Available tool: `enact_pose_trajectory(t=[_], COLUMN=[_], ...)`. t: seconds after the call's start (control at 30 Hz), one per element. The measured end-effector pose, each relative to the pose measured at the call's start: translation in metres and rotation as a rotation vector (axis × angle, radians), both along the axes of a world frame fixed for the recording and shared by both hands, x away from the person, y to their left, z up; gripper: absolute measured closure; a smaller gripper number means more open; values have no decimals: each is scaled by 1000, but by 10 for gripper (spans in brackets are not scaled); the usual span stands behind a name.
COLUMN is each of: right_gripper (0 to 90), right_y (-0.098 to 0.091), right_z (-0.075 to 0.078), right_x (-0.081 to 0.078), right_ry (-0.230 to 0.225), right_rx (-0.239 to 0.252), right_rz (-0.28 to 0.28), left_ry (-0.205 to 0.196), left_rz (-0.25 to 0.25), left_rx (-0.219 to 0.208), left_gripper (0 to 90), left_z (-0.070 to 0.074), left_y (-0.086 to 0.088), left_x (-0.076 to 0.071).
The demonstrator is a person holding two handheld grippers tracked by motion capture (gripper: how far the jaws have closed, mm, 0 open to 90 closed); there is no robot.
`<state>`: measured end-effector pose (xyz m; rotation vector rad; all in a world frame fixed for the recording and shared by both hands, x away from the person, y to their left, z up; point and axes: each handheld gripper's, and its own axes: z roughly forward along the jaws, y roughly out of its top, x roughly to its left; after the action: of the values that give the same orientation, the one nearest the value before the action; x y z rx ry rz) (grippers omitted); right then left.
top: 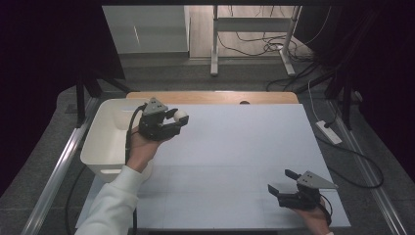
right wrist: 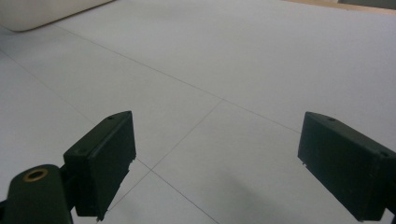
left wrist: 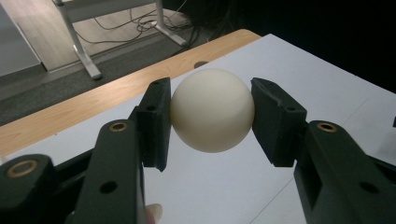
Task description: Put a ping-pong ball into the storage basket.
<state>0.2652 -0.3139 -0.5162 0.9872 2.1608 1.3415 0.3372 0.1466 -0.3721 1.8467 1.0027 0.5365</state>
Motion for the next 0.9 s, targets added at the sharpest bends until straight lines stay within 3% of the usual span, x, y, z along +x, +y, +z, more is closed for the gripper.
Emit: enact_pose_trajectory(t=[0.9], right_gripper=[112], right_y=[-1], right_z=[0], right_x=[0], right_ry=[0], right_rx=[6], right_rz=[-5], left_ry=[-10], left_rz=[98], left_rx=[10], left_gripper=[506], left_z=[7], left_y=[43], left_x=[-9])
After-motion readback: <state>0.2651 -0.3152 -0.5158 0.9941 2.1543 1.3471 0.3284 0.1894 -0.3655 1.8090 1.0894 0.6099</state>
